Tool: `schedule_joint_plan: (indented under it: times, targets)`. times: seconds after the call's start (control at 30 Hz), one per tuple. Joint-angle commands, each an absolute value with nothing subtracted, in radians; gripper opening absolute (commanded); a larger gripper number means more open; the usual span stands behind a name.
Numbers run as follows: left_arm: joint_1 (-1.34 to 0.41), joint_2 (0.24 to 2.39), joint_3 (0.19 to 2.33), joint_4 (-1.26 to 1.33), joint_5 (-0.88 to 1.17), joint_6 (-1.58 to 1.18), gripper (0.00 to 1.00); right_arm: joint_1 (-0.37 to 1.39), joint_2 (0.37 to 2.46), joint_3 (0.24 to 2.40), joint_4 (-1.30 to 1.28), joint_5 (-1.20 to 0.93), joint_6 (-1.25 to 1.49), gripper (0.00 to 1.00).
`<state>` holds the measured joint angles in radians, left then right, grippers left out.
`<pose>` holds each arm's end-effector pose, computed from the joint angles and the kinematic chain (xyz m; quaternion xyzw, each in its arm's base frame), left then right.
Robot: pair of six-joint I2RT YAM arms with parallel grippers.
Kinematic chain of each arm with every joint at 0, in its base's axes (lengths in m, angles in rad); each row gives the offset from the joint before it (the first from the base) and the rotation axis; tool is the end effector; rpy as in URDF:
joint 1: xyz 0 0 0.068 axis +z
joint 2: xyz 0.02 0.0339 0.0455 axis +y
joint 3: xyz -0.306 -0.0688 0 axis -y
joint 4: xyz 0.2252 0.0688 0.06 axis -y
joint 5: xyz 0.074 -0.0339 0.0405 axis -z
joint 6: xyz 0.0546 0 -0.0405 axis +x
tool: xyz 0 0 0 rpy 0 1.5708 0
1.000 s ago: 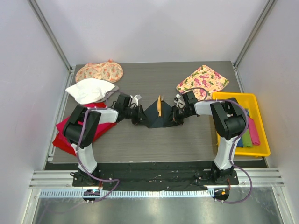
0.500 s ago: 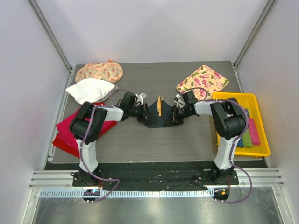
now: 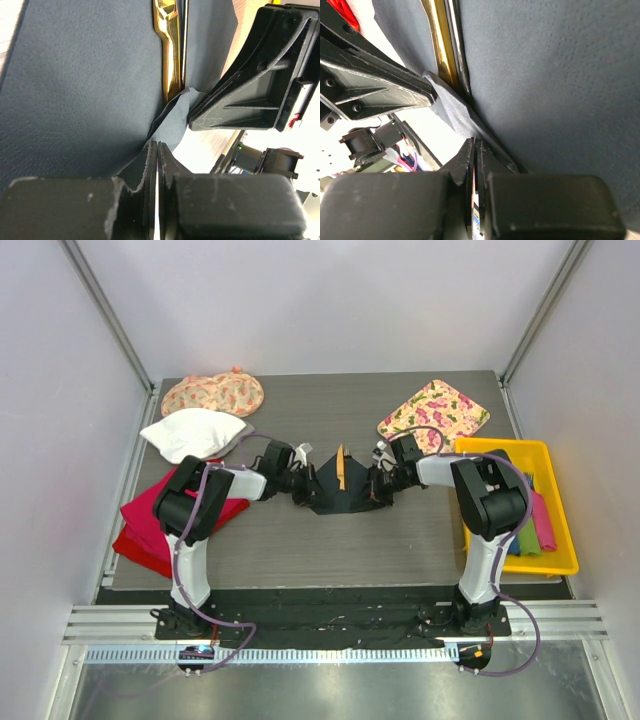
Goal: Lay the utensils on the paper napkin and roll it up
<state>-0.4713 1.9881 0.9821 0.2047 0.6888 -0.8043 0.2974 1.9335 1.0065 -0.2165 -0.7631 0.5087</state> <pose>0.3371 -0.2107 0.1517 -0.0196 0.8814 -0.4618 0.0975 0.3319 0.1412 0.1522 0.0171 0.9103 0.4119 0.0383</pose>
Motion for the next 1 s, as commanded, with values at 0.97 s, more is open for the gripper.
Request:
schedule_joint_plan:
  times: [0.97]
  targets:
    - [-0.472, 2.006, 1.0, 0.143, 0.618, -0.764, 0.04, 0.334, 1.893, 1.179, -0.368, -0.545, 0.353, 0.05]
